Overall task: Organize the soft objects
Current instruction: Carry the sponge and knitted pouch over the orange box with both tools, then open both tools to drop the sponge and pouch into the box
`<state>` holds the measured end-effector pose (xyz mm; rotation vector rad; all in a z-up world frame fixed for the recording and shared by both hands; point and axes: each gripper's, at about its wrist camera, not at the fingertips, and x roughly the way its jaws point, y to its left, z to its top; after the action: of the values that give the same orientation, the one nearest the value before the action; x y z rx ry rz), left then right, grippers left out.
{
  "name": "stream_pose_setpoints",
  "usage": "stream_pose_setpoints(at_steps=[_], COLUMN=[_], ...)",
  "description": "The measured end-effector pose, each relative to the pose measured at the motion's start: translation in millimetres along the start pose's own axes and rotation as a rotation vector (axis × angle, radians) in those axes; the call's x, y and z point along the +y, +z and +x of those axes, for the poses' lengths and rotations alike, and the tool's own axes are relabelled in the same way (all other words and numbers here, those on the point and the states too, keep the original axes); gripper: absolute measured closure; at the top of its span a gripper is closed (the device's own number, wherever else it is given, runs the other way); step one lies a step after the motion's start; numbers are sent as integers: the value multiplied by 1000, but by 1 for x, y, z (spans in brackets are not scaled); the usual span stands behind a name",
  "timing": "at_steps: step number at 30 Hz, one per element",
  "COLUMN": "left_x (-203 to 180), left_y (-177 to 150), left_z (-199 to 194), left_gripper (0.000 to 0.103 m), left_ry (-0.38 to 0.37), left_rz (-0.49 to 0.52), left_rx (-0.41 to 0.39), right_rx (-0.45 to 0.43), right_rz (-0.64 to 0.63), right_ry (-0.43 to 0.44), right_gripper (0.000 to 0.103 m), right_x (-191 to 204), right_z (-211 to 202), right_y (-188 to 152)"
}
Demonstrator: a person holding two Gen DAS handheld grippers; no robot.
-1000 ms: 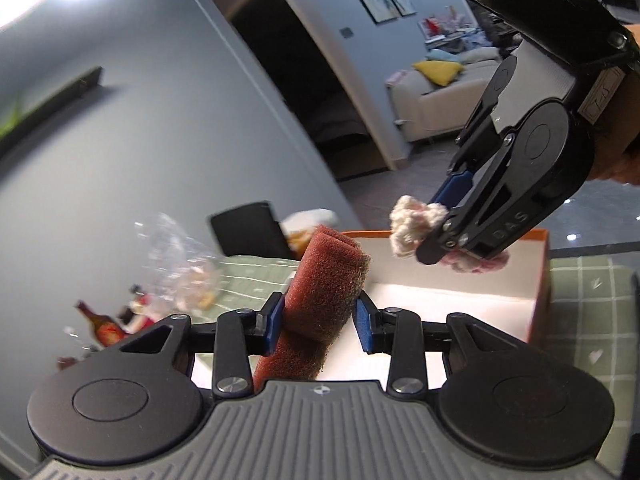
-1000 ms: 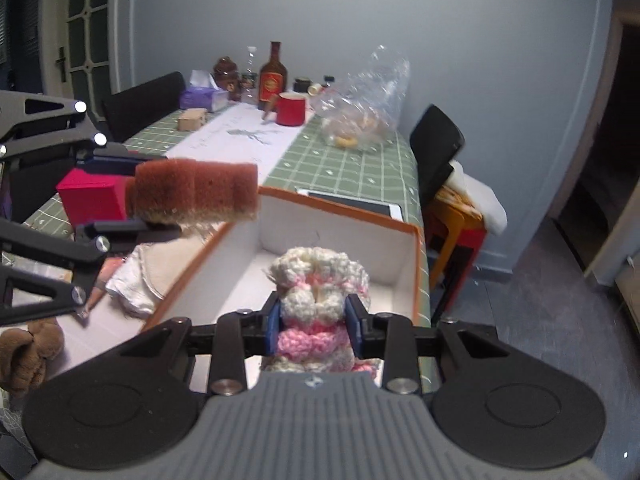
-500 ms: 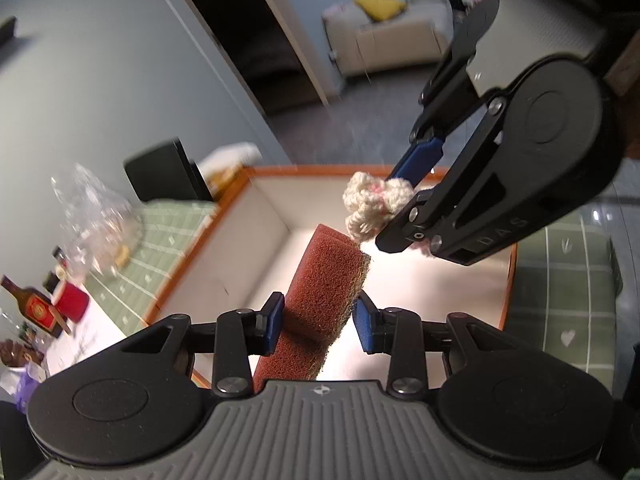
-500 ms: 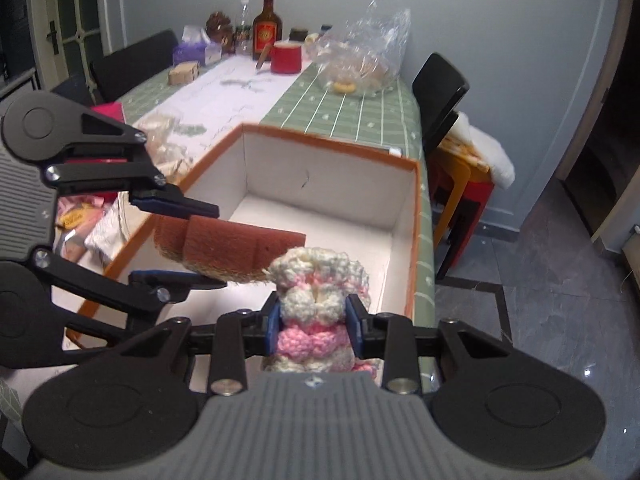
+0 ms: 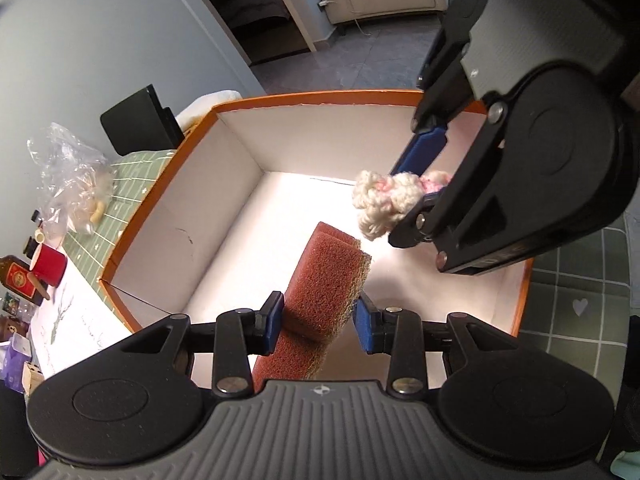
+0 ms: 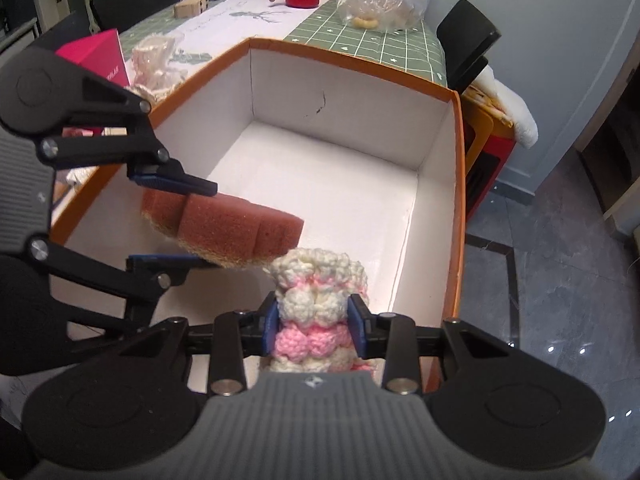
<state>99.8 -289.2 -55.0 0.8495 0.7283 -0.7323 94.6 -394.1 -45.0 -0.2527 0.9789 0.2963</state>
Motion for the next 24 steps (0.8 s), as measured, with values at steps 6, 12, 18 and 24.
stream_pose_setpoints(at_steps=[6,12,18,24], left_x=[2,4,16,25], left_y=[2,2,3,-1], left_z=[1,-10,-29,-49], left_gripper=[51,31,28,28], left_ry=[-25,8,-40,-14], left_rz=[-44,-55,-124,-147], left_rx=[52,49,6,-16], right_rx=[18,23,-31,-50], right_rz=[-6,-11,16,19], right_ry=[13,5,-28,-51], right_gripper=[66,64,56,56], right_x=[1,3,2,4], right_z=[4,2,-13,-21], right_y=[2,1,3,3])
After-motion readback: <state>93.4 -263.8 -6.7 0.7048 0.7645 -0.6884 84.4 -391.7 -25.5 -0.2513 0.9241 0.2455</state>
